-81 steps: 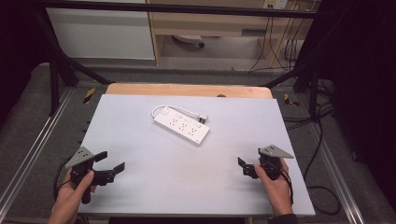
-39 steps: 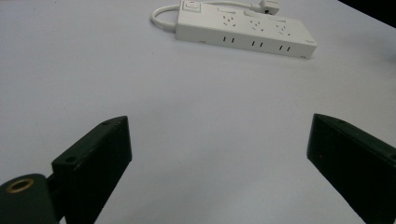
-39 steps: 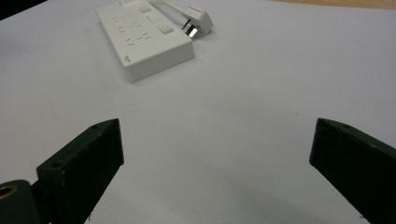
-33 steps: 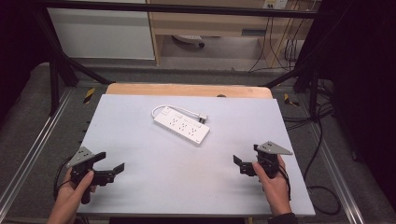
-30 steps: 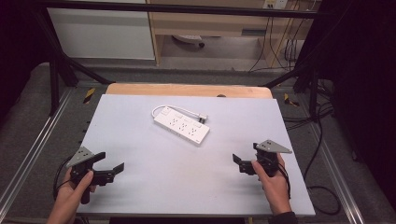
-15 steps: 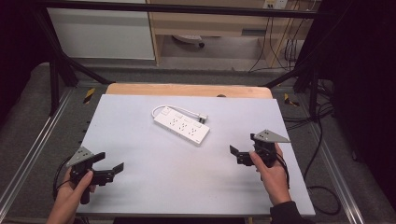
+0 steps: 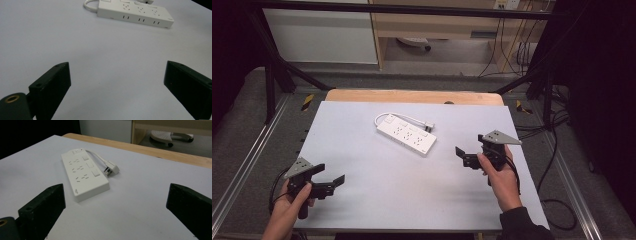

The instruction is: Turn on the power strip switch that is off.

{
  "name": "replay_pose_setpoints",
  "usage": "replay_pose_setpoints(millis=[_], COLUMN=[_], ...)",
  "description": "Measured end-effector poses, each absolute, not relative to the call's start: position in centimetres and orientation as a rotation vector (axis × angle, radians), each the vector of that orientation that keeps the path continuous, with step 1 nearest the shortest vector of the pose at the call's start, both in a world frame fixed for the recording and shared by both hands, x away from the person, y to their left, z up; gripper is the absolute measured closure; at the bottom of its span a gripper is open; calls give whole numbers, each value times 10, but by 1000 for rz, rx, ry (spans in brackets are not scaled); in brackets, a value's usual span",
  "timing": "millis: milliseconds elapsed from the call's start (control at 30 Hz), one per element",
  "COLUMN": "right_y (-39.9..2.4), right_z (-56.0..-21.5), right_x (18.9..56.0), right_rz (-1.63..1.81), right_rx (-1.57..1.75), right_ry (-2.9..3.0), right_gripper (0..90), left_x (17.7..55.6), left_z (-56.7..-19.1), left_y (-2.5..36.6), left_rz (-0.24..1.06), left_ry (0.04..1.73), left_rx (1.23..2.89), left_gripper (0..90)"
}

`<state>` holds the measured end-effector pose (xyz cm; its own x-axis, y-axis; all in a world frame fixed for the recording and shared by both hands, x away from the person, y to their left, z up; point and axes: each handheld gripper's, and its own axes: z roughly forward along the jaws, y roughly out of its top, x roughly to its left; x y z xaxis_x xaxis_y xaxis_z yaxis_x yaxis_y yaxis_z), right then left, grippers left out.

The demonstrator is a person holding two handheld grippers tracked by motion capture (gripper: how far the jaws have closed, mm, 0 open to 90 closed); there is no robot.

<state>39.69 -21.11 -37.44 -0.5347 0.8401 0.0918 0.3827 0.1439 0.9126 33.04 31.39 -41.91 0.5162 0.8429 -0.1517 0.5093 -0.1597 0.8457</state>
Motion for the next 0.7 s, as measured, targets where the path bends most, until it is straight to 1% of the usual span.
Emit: replay_pose_setpoints(millis=[267,467,700], right_y=[-207,-204,-201], right_z=[-370,-363,-359], right_x=[407,422,429], right_rz=[1369,1357,1358], right_rx=[1178,1197,1195], right_ry=[1965,1962,1957], right_gripper=[32,39,38], left_x=[330,331,331], left_z=[-419,-420,-420], left_y=[314,316,313], left_rz=[458,452,439], left_ry=[1126,1140,1147], left_rx=[1818,1814,1825], left_gripper=[76,76,69])
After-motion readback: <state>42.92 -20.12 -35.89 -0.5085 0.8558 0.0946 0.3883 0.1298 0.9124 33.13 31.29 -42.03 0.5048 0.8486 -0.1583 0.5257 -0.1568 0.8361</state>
